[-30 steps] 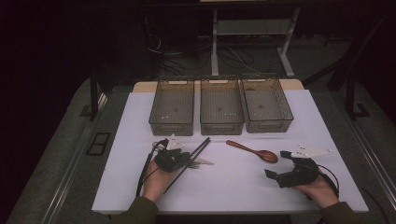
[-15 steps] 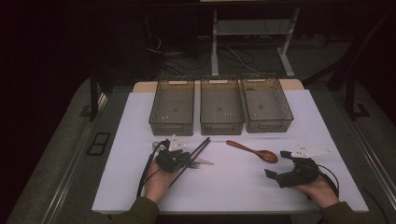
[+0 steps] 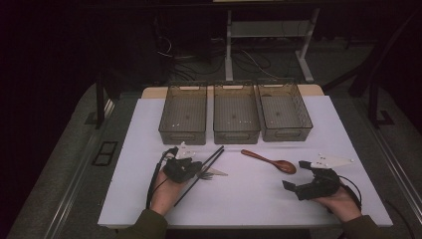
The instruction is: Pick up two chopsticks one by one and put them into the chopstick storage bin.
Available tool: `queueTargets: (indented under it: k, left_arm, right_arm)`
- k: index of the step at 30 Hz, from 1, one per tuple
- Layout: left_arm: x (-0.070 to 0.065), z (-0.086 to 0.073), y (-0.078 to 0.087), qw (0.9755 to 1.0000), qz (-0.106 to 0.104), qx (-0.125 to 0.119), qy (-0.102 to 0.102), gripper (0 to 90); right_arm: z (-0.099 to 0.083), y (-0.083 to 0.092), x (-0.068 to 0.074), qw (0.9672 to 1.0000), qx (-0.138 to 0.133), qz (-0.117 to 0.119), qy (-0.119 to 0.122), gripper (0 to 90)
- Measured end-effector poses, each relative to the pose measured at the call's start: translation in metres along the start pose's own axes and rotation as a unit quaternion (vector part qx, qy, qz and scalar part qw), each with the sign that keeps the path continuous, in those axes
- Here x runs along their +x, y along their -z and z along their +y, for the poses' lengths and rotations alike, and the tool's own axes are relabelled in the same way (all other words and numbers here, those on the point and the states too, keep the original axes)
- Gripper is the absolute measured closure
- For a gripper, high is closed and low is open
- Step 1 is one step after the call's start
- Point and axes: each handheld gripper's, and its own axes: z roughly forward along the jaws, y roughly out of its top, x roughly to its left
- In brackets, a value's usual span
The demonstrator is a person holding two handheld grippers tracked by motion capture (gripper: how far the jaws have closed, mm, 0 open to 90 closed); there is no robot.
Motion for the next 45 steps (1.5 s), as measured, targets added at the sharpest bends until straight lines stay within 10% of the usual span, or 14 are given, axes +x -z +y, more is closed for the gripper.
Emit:
queueTargets:
  k: [23,45]
  left_arm:
    - [0.015,0.005,0.033,0.9967,-0.077,-0.023,-0.015,85.5]
    - [0.024,0.029,0.043,0.9957,-0.087,-0.027,-0.017,85.5]
  right_arm:
    - [-0.003,0.001,-0.002,1.0,-0.001,-0.002,-0.002,1.1]
    - [-0.004,-0.001,-0.001,1.0,0.002,-0.002,-0.002,1.1]
